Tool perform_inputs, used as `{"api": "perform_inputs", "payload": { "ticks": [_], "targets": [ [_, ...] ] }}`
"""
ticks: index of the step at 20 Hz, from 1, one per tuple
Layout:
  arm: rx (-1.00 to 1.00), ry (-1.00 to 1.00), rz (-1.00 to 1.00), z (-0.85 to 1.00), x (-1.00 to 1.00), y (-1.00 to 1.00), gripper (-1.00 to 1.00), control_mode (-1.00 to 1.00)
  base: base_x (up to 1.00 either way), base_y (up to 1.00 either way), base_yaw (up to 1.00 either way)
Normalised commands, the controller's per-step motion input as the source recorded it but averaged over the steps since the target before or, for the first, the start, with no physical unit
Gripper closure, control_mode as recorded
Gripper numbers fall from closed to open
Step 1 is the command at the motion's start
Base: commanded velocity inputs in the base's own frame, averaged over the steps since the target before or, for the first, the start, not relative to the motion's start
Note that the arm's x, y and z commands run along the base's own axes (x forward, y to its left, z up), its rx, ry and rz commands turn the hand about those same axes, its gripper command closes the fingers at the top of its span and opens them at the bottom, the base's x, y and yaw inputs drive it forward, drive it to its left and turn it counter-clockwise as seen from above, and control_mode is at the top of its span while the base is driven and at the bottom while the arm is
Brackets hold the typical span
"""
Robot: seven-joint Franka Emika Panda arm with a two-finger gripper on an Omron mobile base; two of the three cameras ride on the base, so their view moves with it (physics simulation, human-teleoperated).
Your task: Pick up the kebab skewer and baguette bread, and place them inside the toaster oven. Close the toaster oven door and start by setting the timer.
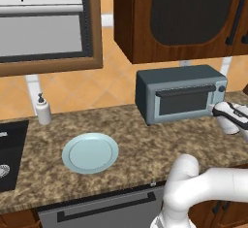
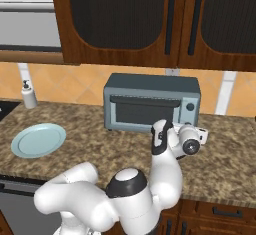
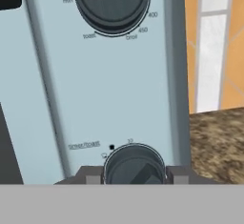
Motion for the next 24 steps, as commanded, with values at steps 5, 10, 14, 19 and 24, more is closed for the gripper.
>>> {"api": "perform_inputs", "payload": {
  "ticks": [5, 10, 14, 19, 24],
  "targets": [
    [0.05, 0.00, 0.00, 0.00, -0.04, -0.05, 1.00, -1.00, 0.00, 0.00, 0.00],
    [0.11, 0.00, 0.00, 0.00, 0.00, 0.00, 1.00, -1.00, 0.00, 0.00, 0.00],
    [0.19, 0.00, 0.00, -0.02, 0.00, 0.00, 1.00, -1.00, 0.00, 0.00, 0.00],
    [0.26, 0.00, 0.00, -0.11, 0.00, 0.00, 1.00, -1.00, 0.00, 0.00, 0.00],
    [0.28, 0.00, 0.00, -0.17, 0.00, 0.00, 1.00, -1.00, 0.00, 0.00, 0.00]
  ]
}}
